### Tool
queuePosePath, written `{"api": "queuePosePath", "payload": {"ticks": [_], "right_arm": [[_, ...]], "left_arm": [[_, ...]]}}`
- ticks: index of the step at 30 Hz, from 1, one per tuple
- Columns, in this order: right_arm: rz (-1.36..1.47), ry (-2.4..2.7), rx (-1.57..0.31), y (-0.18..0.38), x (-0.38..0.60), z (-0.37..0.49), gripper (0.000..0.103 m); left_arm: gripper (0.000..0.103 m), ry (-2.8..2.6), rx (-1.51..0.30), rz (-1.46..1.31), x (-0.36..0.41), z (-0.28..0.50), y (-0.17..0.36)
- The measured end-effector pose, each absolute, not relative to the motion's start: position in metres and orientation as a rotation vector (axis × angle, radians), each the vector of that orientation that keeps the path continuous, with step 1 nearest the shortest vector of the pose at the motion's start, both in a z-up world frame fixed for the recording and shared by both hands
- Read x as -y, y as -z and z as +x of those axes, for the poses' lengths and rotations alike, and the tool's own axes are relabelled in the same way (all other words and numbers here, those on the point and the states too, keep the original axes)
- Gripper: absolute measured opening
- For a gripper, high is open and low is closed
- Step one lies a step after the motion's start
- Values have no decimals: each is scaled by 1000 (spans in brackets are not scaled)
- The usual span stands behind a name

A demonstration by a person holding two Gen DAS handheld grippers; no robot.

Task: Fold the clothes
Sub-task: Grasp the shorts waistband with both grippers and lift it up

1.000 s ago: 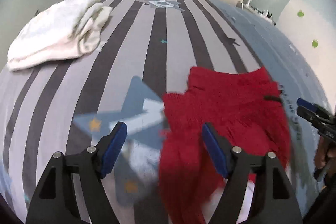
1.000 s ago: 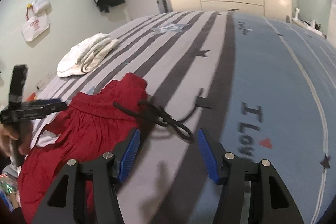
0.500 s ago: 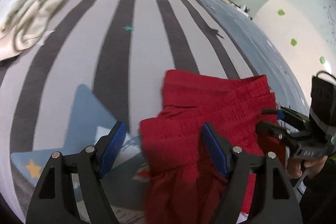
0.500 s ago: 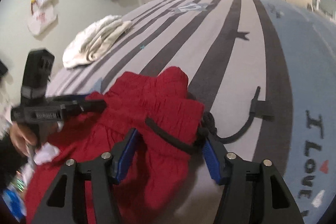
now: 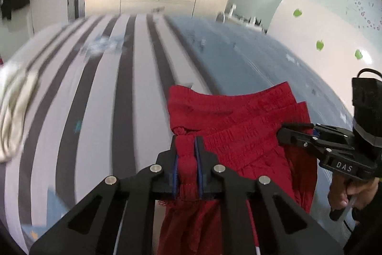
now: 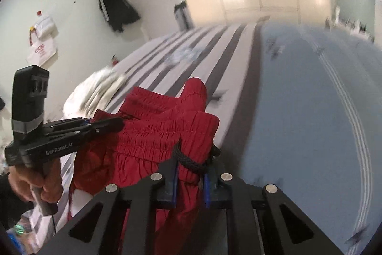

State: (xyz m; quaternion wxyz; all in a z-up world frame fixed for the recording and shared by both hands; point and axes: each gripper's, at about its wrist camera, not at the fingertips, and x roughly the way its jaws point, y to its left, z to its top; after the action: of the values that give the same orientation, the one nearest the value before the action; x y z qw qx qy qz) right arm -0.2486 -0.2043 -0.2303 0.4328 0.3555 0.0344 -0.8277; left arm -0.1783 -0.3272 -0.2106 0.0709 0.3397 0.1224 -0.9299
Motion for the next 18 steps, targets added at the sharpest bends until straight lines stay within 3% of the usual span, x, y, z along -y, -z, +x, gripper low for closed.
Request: {"api": "queuePosePath", "payload": {"ticks": [4, 7, 10, 13, 15, 18], "right_arm": [[740, 2185, -120, 140, 185, -298, 13], [557, 2278, -117, 35, 167, -315, 13], [318, 2349, -120, -76, 134, -301, 13], [103, 2385, -101, -155, 95, -265, 13], [33, 2385, -70, -176, 73, -243, 14], [37, 2383, -82, -160, 51, -215, 14]], "left_arm": [[9, 2827, -297, 806, 304, -235, 128], [9, 2905, -264, 495, 287, -254, 8], [9, 2971, -186, 253, 261, -240, -91], [9, 3033, -90, 23, 225, -200, -173], [9, 3047, -55, -43, 205, -174, -190], [9, 3051, -7, 4, 182, -143, -173]]}}
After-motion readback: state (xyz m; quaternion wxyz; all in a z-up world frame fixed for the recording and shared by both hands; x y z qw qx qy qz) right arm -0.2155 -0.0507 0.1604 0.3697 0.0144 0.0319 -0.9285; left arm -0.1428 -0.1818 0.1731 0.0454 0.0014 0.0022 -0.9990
